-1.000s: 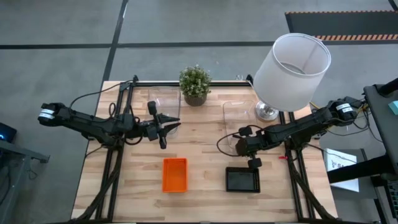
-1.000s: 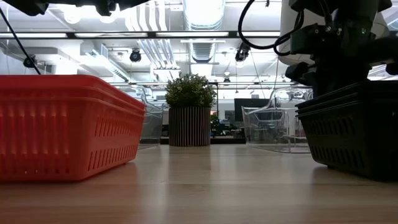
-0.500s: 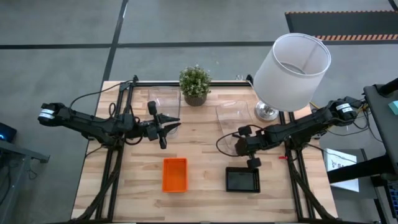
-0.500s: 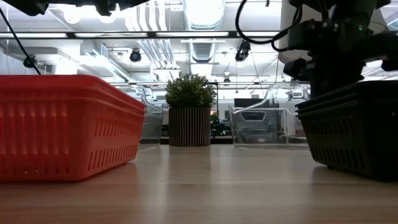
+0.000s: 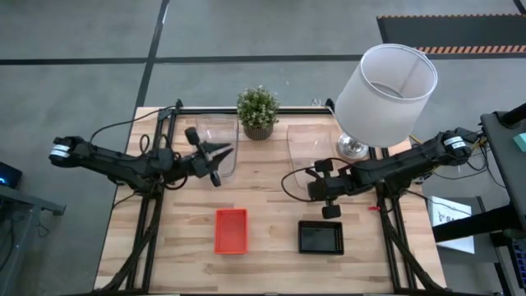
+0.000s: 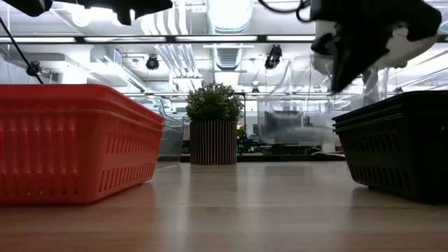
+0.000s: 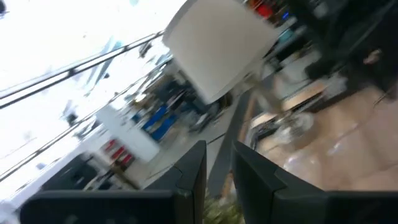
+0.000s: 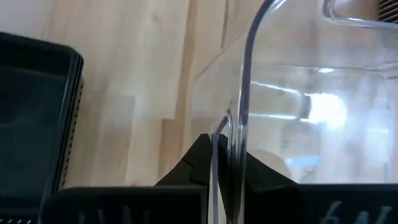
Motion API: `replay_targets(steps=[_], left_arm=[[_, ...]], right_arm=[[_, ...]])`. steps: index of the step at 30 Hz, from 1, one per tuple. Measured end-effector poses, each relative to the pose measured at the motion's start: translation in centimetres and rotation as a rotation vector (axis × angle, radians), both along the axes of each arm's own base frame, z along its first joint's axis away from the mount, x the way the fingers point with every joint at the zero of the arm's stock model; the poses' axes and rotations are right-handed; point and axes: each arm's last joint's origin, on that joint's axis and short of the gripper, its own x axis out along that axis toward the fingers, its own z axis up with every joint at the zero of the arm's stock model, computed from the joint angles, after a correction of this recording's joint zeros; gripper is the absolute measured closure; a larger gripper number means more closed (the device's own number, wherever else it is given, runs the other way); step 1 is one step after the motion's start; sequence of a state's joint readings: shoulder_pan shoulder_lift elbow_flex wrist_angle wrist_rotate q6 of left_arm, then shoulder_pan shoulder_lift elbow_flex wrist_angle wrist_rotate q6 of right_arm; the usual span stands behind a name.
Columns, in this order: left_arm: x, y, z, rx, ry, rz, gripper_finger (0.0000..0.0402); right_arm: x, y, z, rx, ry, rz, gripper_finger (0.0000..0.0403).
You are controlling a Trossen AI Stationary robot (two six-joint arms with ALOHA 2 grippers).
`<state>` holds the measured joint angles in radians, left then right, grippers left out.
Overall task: Stack baskets by color
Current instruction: Stack the right transparent bin on the left transparent bins
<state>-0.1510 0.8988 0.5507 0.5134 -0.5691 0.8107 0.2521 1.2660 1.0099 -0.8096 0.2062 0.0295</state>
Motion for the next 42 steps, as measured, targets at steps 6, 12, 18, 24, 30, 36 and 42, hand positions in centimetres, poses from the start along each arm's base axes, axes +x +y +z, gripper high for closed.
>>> replay_targets(steps=[6, 12, 18, 24, 30, 36, 42], left_arm=[[-0.7, 0.2, 0.3, -0.003, -0.017, 0.04, 0.0343], [-2.1, 0.4, -0.7, -0.006, -0.029, 0.039, 0.0343], [-3.8, 0.7, -0.3, -0.016, -0.093, 0.04, 0.0343], [-5.5, 1.0, -0.3, -0.02, -0.149, 0.046, 0.0343], [-6.4, 1.1, -1.6, -0.023, -0.152, 0.05, 0.0343], [-6.7, 1.2, -2.5, 0.038, -0.109, 0.081, 0.0343], [-7.1, 1.3, -2.2, 0.03, -0.133, 0.096, 0.0343]], right_arm=[[0.8, 0.8, 2.3, -0.043, -0.059, 0.002, 0.0394], [2.8, 2.1, 3.1, -0.073, -0.016, 0.016, 0.0394], [5.1, 2.7, 4.0, -0.082, 0.06, -0.031, 0.0394], [7.4, 3.5, 5.2, -0.07, 0.073, -0.065, 0.0394], [9.3, 4.6, 7.0, -0.053, 0.033, -0.12, 0.0394], [10.9, 6.0, 9.6, -0.042, -0.057, -0.129, 0.0394], [13.1, 6.6, 11.1, -0.09, -0.133, -0.082, 0.0394]])
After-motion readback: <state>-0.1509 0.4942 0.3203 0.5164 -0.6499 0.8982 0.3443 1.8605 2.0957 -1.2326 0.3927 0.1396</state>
